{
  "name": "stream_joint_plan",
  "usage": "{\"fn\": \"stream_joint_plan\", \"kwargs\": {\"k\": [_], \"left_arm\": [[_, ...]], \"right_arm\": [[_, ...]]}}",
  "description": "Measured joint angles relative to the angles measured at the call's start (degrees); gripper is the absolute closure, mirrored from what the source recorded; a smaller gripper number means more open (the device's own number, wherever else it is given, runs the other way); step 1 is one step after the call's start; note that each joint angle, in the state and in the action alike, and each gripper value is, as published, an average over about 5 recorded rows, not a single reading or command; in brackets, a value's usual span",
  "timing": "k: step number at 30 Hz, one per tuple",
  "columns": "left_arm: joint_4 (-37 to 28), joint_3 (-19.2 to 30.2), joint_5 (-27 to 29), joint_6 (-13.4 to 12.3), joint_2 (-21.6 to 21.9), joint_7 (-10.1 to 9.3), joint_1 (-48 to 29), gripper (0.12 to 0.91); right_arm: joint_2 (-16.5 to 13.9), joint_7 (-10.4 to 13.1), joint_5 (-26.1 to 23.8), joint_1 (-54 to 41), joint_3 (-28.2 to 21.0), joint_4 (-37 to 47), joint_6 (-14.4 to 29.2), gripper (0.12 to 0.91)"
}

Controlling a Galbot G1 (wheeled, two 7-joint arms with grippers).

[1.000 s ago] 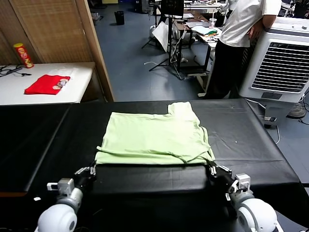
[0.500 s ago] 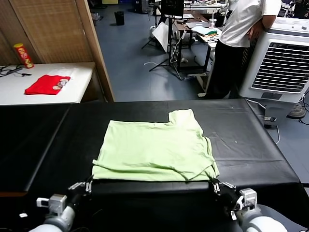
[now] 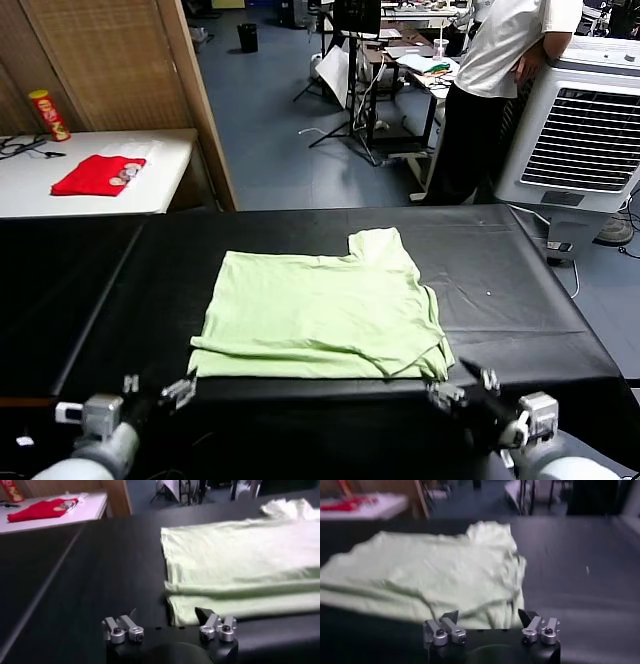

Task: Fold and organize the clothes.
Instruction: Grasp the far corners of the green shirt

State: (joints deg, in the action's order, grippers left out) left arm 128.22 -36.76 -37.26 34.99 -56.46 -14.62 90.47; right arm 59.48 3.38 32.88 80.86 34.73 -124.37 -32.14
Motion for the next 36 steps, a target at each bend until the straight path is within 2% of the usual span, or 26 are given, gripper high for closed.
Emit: {"fn": "stream_joint_plan", "kwargs": {"k": [6,9,13,17,25,36], "left_arm": [[-9.23,6.94,-5.15,1.47,0.70,-1.45,-17.40,0.232],[-15.06,10.64,-7.44,2.51,0.08,-2.13,-25.07,0.232],[-22.98,14.96,-8.62,3.38,-1.33,-1.68,-34.08,0.232],[-30.89,18.45,-7.30,3.72,-3.16,0.07,-41.59,0.232],[-45.71,22.67,-3.93,3.63,-6.70,2.82,-51.62,0.232],[-54.11,23.81,-2.96,2.29,-8.61,5.32,-56.12,0.232]], "right_arm": [[1.20,4.06,0.08,-17.79,-8.40,11.48,0.80,0.227],[1.99,4.65,0.29,-25.43,-12.78,18.56,0.97,0.227],[3.20,4.85,0.59,-34.03,-17.74,27.87,0.31,0.227],[4.63,4.12,0.66,-40.96,-21.14,36.13,-0.28,0.227],[7.21,0.64,1.73,-50.53,-25.35,50.02,-0.17,0.227],[11.31,-0.92,2.21,-54.74,-25.40,60.19,-1.37,0.230]]}}
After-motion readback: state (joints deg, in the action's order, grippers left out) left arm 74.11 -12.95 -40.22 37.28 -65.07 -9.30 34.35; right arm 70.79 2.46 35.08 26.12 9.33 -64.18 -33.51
